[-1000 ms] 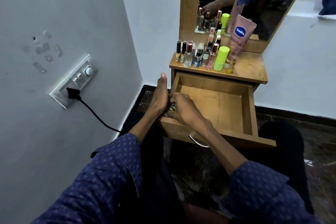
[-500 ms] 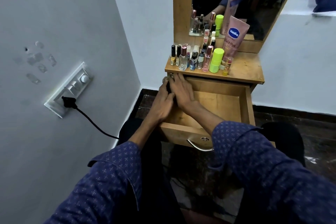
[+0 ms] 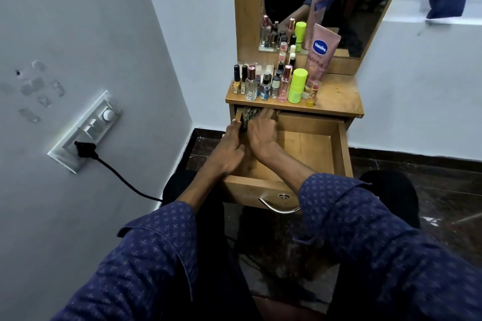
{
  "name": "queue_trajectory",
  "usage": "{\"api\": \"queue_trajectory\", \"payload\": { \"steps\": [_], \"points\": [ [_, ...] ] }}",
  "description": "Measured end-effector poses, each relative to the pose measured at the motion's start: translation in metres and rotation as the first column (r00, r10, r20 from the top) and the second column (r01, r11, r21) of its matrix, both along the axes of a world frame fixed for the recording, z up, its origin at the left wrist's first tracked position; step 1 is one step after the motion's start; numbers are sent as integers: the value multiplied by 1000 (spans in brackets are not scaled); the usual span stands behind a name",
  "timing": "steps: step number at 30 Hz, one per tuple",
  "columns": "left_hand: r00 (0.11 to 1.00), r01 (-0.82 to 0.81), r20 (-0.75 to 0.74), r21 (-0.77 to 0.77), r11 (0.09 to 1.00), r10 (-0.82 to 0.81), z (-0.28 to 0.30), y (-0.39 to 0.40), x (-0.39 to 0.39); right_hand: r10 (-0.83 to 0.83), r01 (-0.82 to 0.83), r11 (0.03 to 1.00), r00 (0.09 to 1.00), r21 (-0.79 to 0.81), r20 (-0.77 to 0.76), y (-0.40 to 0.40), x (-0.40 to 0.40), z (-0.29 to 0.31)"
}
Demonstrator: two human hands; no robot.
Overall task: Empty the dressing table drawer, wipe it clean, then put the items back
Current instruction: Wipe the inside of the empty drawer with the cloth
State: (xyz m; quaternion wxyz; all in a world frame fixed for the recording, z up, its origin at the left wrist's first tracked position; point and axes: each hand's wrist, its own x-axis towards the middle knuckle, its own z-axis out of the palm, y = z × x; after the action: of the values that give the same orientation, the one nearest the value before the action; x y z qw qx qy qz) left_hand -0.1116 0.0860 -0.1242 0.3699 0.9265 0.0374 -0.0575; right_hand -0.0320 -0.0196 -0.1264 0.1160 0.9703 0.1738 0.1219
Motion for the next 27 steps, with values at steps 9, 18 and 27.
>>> {"api": "queue_trajectory", "payload": {
  "steps": [9, 18, 27],
  "points": [
    [996, 90, -43, 262, 961, -81, -2, -4, 3, 153, -153, 988, 988, 12, 25, -22, 23, -9],
    [983, 182, -107, 481, 857, -149, -7, -7, 24, -264, 241, 936, 963, -257, -55, -124, 29, 0],
    [990, 142, -85, 489, 861, -115, -15, -12, 21, -286, 257, 955, 930, -146, -233, -89, 20, 0]
  ]
}}
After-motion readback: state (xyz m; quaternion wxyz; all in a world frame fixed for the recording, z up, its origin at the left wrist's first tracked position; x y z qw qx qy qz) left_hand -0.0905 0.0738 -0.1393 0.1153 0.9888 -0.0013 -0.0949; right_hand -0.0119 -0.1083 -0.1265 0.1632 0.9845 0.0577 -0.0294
